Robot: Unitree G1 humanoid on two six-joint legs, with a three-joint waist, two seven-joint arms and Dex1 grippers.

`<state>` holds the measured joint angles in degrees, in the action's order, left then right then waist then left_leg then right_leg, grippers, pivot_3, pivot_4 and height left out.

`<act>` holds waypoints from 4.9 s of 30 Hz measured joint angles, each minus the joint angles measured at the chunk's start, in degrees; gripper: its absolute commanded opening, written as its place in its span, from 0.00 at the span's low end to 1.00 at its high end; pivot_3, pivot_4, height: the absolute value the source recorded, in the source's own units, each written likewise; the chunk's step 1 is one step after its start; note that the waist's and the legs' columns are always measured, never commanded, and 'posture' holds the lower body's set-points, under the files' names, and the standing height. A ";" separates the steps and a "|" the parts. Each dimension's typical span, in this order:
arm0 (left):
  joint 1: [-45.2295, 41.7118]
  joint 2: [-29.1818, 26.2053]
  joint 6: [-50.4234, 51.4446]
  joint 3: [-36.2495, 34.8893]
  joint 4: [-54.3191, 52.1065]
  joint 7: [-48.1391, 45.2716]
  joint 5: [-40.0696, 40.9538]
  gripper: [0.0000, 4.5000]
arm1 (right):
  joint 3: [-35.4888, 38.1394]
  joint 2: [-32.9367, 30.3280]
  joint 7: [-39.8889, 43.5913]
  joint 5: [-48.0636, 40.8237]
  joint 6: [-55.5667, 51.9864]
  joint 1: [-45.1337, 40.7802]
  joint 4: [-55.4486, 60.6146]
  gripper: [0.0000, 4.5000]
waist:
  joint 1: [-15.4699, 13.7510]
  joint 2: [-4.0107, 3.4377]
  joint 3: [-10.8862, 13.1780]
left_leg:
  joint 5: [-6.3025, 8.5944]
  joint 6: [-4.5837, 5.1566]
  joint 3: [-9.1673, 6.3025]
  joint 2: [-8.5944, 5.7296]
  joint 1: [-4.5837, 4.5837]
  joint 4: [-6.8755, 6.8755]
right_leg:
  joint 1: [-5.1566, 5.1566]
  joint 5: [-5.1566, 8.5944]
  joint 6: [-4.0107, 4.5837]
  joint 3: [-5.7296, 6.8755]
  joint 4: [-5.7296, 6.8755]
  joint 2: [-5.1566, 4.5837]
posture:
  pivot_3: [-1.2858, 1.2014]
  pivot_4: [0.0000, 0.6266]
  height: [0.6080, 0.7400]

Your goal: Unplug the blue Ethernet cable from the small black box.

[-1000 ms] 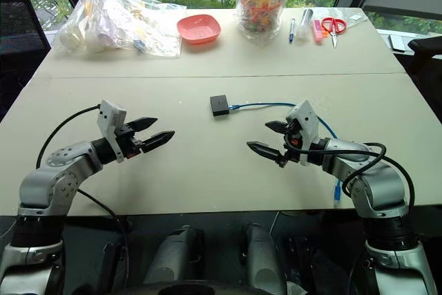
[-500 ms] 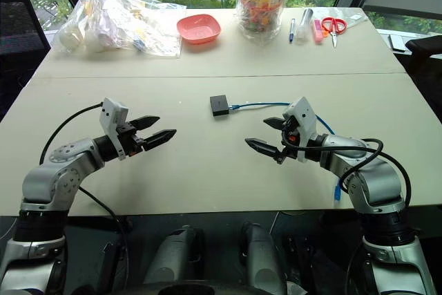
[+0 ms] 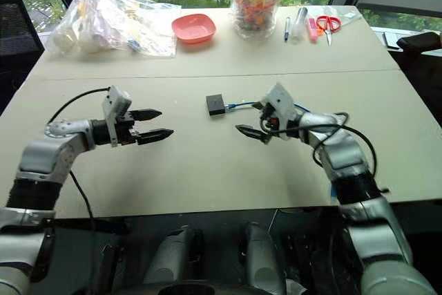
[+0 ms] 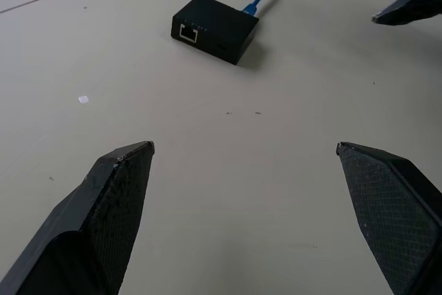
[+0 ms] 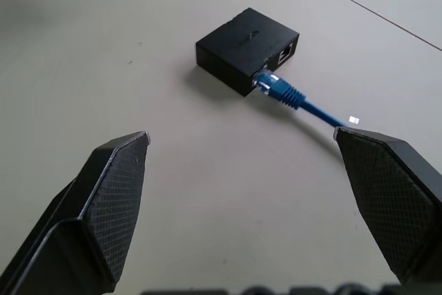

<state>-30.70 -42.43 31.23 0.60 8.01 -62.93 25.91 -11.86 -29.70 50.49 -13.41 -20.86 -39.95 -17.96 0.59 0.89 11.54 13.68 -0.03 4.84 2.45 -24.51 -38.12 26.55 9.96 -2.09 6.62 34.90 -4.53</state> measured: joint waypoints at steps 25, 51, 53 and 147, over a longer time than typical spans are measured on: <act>11.27 -0.15 7.95 -9.62 -11.14 8.16 6.51 1.00 | -4.83 13.89 8.30 24.02 29.41 -28.68 -56.91 0.01 | 0.52 -0.03 -0.07 | -0.15 -0.26 0.12 0.24 0.76 0.08 | -0.46 -0.11 0.15 -0.12 0.36 0.12 | 0.52 0.24 1.00; -38.92 25.32 -12.47 -8.97 65.32 -4.28 -5.99 0.80 | -7.13 1.43 -21.58 39.23 38.89 -7.26 -7.38 0.00 | 0.29 0.03 -0.04 | -0.19 -0.21 0.24 -0.28 0.09 -0.03 | -0.07 -0.15 -0.37 -0.09 0.28 -0.09 | 0.52 0.24 1.00; -39.43 25.93 -12.94 -10.05 65.87 -4.10 -6.22 0.58 | -7.08 1.30 -20.94 39.22 37.23 -6.27 -4.57 0.00 | 0.32 0.03 -0.04 | -0.17 -0.19 0.23 -0.28 0.08 -0.02 | -0.06 -0.15 -0.37 -0.09 0.28 -0.09 | 0.52 0.24 1.00; -22.77 31.20 28.11 -20.44 27.81 -1.54 21.09 0.12 | 21.79 29.71 -34.35 -42.54 -14.14 16.64 30.10 0.86 | 0.16 0.03 -0.06 | -0.16 -0.18 -0.16 -0.04 0.09 -0.07 | -0.13 -0.19 -0.29 -0.03 0.27 -0.04 | 0.52 0.24 1.00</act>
<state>-53.47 -11.22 59.34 -19.85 35.81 -64.47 47.00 9.94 0.00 16.15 -55.96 -35.01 -23.31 12.14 0.75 0.92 11.48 13.52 -0.21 4.68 2.42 -24.42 -38.19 26.42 9.77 -2.37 6.59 35.17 -4.57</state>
